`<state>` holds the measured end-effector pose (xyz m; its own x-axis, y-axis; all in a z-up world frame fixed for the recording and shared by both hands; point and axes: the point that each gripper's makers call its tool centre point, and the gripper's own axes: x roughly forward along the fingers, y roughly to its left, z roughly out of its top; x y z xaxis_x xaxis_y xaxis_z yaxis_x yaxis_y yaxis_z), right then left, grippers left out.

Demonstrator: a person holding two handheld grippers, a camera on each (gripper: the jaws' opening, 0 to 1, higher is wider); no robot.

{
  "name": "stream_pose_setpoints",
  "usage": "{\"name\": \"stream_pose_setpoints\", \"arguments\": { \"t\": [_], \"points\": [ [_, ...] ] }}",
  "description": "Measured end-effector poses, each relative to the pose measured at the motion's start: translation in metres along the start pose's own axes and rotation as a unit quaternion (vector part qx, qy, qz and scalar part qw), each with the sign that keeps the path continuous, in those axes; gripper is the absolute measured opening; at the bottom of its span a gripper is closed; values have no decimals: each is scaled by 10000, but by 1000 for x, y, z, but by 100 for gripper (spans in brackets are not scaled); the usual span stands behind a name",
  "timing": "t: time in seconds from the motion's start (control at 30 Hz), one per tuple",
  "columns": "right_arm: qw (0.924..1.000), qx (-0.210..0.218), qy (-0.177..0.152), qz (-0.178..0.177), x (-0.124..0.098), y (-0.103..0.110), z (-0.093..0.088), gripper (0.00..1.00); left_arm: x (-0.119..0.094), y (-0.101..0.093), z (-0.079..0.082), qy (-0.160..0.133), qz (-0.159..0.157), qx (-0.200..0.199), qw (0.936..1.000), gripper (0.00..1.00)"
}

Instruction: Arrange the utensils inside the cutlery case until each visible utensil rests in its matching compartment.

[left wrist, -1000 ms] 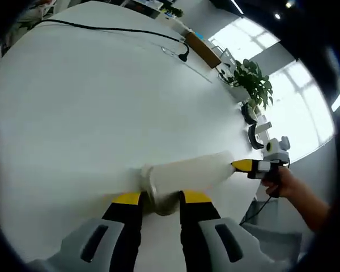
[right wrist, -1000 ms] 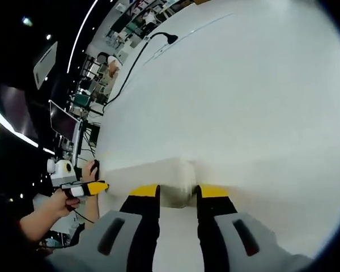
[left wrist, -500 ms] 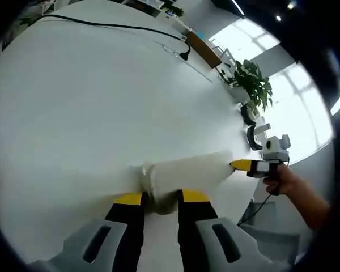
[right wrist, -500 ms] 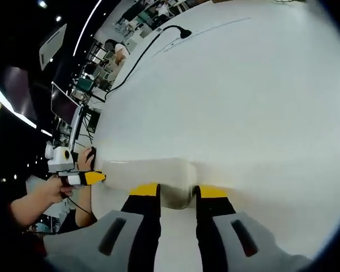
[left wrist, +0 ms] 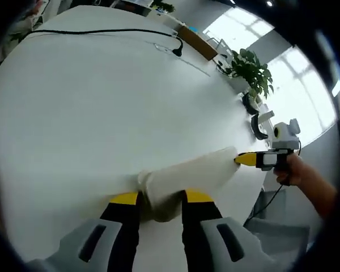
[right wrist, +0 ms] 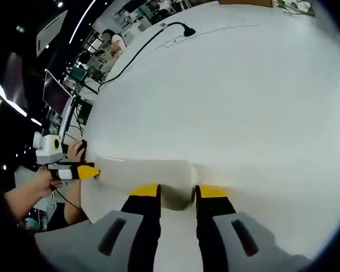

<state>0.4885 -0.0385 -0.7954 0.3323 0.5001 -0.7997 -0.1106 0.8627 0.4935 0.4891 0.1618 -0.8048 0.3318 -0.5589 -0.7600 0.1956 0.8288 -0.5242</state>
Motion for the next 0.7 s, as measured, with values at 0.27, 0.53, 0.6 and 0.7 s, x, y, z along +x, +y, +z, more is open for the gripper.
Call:
{"name": "stream_pose_setpoints", "arguments": {
  "t": [0.27, 0.53, 0.6, 0.7],
  "points": [
    [9993, 260, -269, -83, 8, 0, 9, 22, 0, 11, 20, -395, 321, 248, 9984, 27],
    [9989, 348, -306, -35, 11, -1, 11, 23, -6, 17, 27, -697, 466, 293, 9960, 23],
    [9987, 319, -369, -128, 10, -4, 12, 26, -11, 19, 38, -1069, 590, 428, 9916, 26],
    [9982, 317, -497, -62, 6, -1, 12, 30, -15, 17, 38, -1096, 573, 368, 9916, 44]
  ]
}}
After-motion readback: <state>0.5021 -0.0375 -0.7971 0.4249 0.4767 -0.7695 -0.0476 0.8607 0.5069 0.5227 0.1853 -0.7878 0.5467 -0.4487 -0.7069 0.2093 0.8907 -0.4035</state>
